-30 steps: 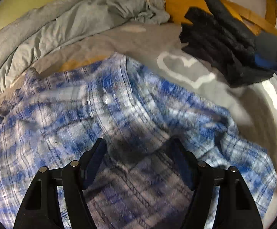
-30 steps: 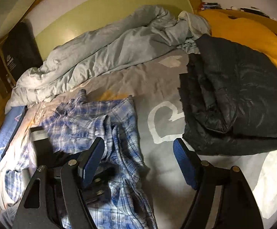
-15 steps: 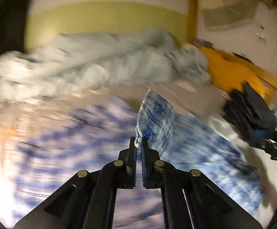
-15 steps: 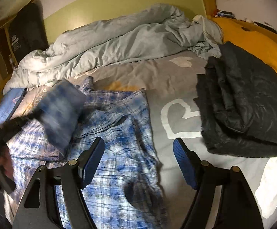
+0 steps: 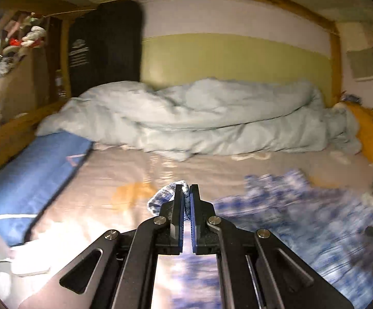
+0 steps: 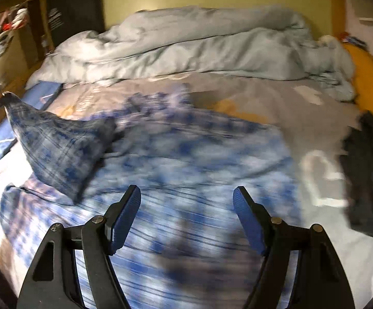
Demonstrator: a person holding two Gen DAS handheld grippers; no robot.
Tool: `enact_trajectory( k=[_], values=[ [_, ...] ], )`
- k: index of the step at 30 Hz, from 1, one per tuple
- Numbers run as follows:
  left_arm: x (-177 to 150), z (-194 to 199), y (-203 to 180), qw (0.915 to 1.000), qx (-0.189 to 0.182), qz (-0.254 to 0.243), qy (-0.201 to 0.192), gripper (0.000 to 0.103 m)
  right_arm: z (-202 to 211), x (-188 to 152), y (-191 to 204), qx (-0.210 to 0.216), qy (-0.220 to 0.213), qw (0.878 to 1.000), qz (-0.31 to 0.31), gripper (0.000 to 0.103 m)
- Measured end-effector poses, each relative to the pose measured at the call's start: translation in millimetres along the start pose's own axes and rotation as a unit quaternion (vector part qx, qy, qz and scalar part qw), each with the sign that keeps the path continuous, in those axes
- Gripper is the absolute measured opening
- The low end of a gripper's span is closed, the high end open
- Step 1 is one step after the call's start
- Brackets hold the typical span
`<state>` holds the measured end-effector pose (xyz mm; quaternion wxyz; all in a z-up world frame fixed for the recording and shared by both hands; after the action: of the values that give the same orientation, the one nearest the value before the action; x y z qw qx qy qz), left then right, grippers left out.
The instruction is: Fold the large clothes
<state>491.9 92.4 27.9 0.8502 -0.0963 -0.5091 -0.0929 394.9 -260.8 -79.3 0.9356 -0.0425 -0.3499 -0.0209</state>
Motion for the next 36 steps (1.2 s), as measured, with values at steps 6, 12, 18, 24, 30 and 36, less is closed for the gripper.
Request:
enact_trajectory(
  k=[6,12,18,24,30,36],
  values=[
    [-28,24,99,0.9949,0.099,0.02,0.001,0.005,-28,-1,88,0.049,0.032,0.998,0.031,0.073],
    [-36,50,132,0.9952,0.083,0.035,-0.037,0.005,-55,-11,146,0.069,0.069,0.994,0.053,0.073],
    [-31,47,102,0.9989,0.029,0.013,-0.035,0.005,-86,-26,190,0.048,0.105,0.987,0.11,0.066],
    [-43,28,67,0.9997,-0.022,0.013,-0.004,0.005,-91,-21,184,0.025,0.101,0.992,0.073,0.006],
    [-46,26,57,0.9994,-0.03,0.018,0.002,0.005,-73,-10,217,0.071,0.111,0.991,0.036,0.006],
    [-48,25,51,0.9992,-0.036,0.016,0.006,0.005,-84,-17,260,0.107,0.144,0.984,-0.004,0.006]
  ],
)
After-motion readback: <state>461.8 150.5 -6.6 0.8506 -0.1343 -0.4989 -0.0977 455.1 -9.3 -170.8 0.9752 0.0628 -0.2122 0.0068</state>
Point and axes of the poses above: each gripper's, at about its wrist camera, not at the fingertips, and z roughly against the way its jaws point, y to its left, x to its top, the point moved 10 cm from there along -z, roughly the way its jaws point, and after that the axes turned 12 degrees about -x, right-handed, at the moved point
